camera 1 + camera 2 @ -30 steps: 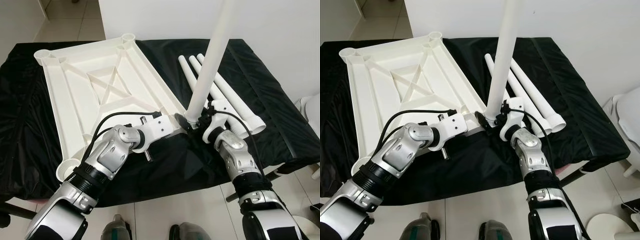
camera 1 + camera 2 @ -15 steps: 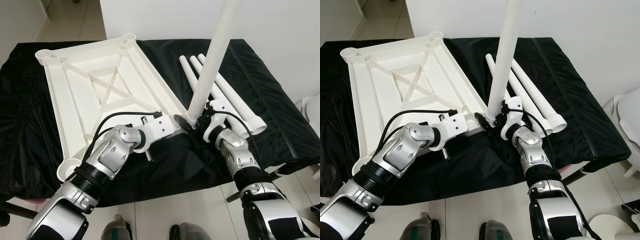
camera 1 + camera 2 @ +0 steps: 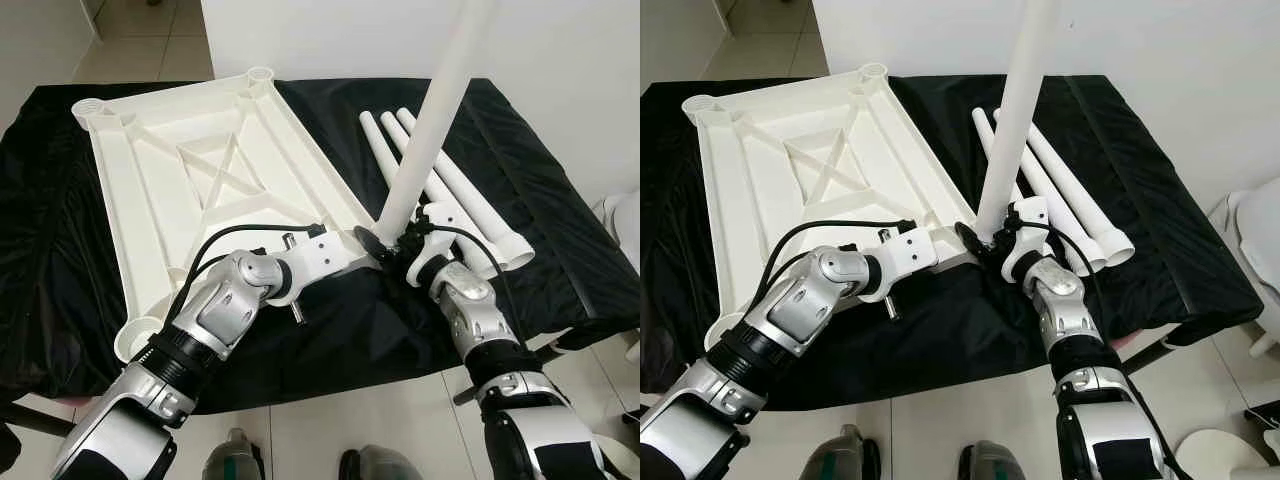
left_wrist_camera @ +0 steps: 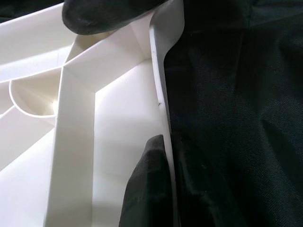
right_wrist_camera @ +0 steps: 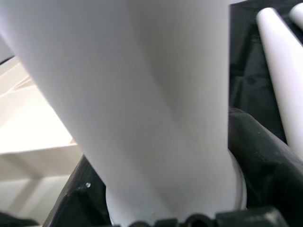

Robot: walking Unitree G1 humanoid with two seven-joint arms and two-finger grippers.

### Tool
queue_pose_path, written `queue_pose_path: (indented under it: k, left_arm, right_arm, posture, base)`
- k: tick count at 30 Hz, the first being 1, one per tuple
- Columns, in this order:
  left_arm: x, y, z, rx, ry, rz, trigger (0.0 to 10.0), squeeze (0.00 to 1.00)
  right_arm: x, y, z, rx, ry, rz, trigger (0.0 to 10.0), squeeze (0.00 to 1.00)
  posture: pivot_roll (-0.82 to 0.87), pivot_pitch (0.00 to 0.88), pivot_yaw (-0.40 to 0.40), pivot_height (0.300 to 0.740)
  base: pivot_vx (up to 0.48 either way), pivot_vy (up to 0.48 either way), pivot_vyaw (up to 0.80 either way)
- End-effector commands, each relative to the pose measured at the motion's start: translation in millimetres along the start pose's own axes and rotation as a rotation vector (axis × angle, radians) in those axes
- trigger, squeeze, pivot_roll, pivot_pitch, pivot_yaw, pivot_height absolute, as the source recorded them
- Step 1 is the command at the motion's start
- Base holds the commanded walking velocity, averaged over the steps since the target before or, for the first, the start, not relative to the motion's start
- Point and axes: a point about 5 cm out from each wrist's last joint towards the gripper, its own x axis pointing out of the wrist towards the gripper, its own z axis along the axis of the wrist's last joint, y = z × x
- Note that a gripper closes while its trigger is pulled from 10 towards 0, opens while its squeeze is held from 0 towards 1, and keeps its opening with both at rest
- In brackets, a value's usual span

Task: Building children table

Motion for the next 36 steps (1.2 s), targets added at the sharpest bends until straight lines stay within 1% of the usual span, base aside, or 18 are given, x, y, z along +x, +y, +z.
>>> queue_pose_path:
  k: [1,5,6,7,8,9,11,12,13,17,21,22,25,26,27,31,33,36]
  left_arm:
    - [2.8,-4.3,0,0.033,0.005,0.011,10.0,0.0]
    - [3.0,-5.4,-1,0.034,0.006,0.007,10.0,0.0]
    - [3.0,-5.4,-1,0.034,0.006,0.007,10.0,0.0]
    - [3.1,-5.6,-1,0.035,0.007,0.006,10.0,0.0]
    - [3.5,-5.5,-1,0.036,0.006,0.005,10.0,0.0]
    - [3.5,-5.5,-1,0.036,0.006,0.005,10.0,0.0]
    - [4.1,-5.2,0,0.037,0.005,0.004,10.0,0.0]
    - [4.1,-5.2,0,0.037,0.005,0.004,10.0,0.0]
    - [4.3,-5.2,0,0.038,0.004,0.004,10.0,0.0]
    - [4.4,-5.2,0,0.039,0.003,0.004,10.0,0.0]
    - [4.6,-4.9,0,0.042,0.004,0.004,10.0,0.0]
    - [4.5,-4.6,0,0.043,0.004,0.005,10.0,0.0]
    - [4.4,-4.5,0,0.043,0.004,0.006,10.0,0.0]
    - [4.5,-4.4,0,0.043,0.005,0.007,10.0,0.0]
    - [4.7,-4.5,0,0.044,0.005,0.007,10.0,0.0]
    - [5.0,-4.7,0,0.043,0.005,0.007,10.0,0.0]
    - [5.0,-5.0,0,0.043,0.005,0.007,10.0,0.0]
    - [5.0,-5.2,0,0.043,0.005,0.007,10.0,0.0]
  right_arm:
    - [0.0,5.8,-7,0.031,0.034,-0.034,0.0,0.0]
    - [4.9,16.2,-10,0.134,0.047,-0.254,0.0,0.0]
    - [4.9,16.2,-10,0.134,0.047,-0.254,0.0,0.0]
    - [6.2,20.0,-10,0.14,0.045,-0.287,0.0,0.0]
    - [8.7,26.1,-9,0.179,0.038,-0.347,0.0,0.0]
    - [8.7,26.1,-9,0.179,0.038,-0.347,0.0,0.0]
    - [12.0,32.9,-8,0.225,0.033,-0.439,0.0,0.0]
    - [12.0,32.9,-8,0.225,0.033,-0.439,0.0,0.0]
    - [14.6,36.8,-7,0.255,0.034,-0.457,0.0,0.0]
    - [17.0,39.8,-6,0.269,0.029,-0.465,0.0,0.0]
    - [19.5,48.6,-3,0.268,0.032,-0.419,0.0,0.0]
    - [18.7,48.8,-3,0.248,0.04,-0.412,6.4,0.0]
    - [18.0,48.6,-3,0.235,0.046,-0.411,6.4,0.0]
    - [16.8,47.0,-3,0.23,0.051,-0.424,10.0,0.0]
    - [15.9,45.2,-3,0.228,0.051,-0.431,10.0,1.0]
    - [14.3,43.2,-1,0.233,0.038,-0.425,10.0,1.0]
    - [12.0,38.2,1,0.202,0.029,-0.393,10.0,1.0]
    - [11.0,35.8,2,0.184,0.03,-0.375,10.0,1.0]
  posture:
    - [-0.06,0.0,-0.003,0.74]
    - [-0.06,0.0,-0.003,0.74]
    - [-0.06,0.0,-0.003,0.74]
    - [-0.06,0.0,-0.002,0.74]
    - [-0.06,0.0,-0.001,0.74]
    - [-0.06,0.0,-0.001,0.74]
    - [-0.06,0.0,0.0,0.74]
    - [-0.06,0.0,0.0,0.74]
    - [-0.06,0.0,0.001,0.74]
    - [-0.06,0.0,0.001,0.74]
    - [-0.06,0.0,-0.004,0.74]
    - [-0.06,0.0,-0.004,0.74]
    - [-0.06,0.0,-0.004,0.74]
    - [-0.06,0.0,-0.005,0.74]
    - [-0.06,0.0,-0.006,0.74]
    - [-0.06,0.0,-0.009,0.74]
    - [-0.06,0.0,-0.012,0.74]
    - [-0.06,0.0,-0.012,0.74]
  base:
    - [0.0,0.0,0.0]
    - [0.0,0.0,0.0]
    - [0.0,0.0,0.0]
    - [0.0,0.0,0.0]
    - [0.0,0.0,0.0]
    - [0.0,0.0,0.0]
    - [0.0,0.0,0.0]
    - [0.0,0.0,0.0]
    - [0.0,0.0,0.0]
    - [0.0,0.0,0.0]
    - [0.0,0.0,0.0]
    - [0.0,0.0,0.0]
    - [0.0,0.0,0.0]
    - [0.0,0.0,0.0]
    - [0.0,0.0,0.0]
    - [0.0,0.0,0.0]
    - [0.0,0.0,0.0]
    - [0.0,0.0,0.0]
